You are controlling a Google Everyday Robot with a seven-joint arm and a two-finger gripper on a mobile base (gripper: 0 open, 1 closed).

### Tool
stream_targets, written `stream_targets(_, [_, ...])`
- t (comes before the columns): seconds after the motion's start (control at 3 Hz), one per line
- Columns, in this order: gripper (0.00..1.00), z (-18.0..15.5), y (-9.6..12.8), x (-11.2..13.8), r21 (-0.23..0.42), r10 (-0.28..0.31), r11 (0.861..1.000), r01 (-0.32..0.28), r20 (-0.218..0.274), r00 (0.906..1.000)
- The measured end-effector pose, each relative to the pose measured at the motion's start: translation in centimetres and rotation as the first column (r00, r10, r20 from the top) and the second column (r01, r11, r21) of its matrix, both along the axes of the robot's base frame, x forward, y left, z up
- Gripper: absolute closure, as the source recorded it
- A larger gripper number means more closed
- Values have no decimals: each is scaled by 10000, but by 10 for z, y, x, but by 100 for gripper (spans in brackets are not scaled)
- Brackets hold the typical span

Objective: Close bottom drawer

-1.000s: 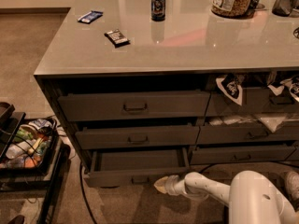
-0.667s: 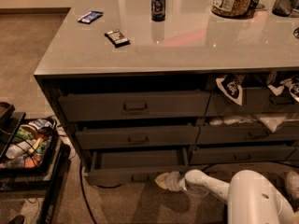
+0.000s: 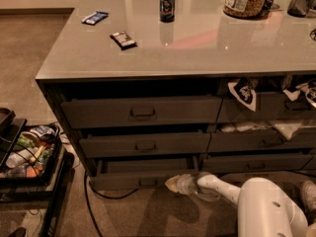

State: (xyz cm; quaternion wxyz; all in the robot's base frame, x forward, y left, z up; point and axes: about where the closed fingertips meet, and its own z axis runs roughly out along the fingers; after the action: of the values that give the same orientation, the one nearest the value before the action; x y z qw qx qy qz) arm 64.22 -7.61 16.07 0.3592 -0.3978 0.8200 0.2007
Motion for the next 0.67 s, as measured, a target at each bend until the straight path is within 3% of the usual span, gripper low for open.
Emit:
stream_targets(0.33, [100, 1, 0, 2, -6, -15, 10000, 15, 42, 10000])
stream_targets(0.67, [100, 18, -4, 36, -48, -47, 10000, 49, 474, 9989])
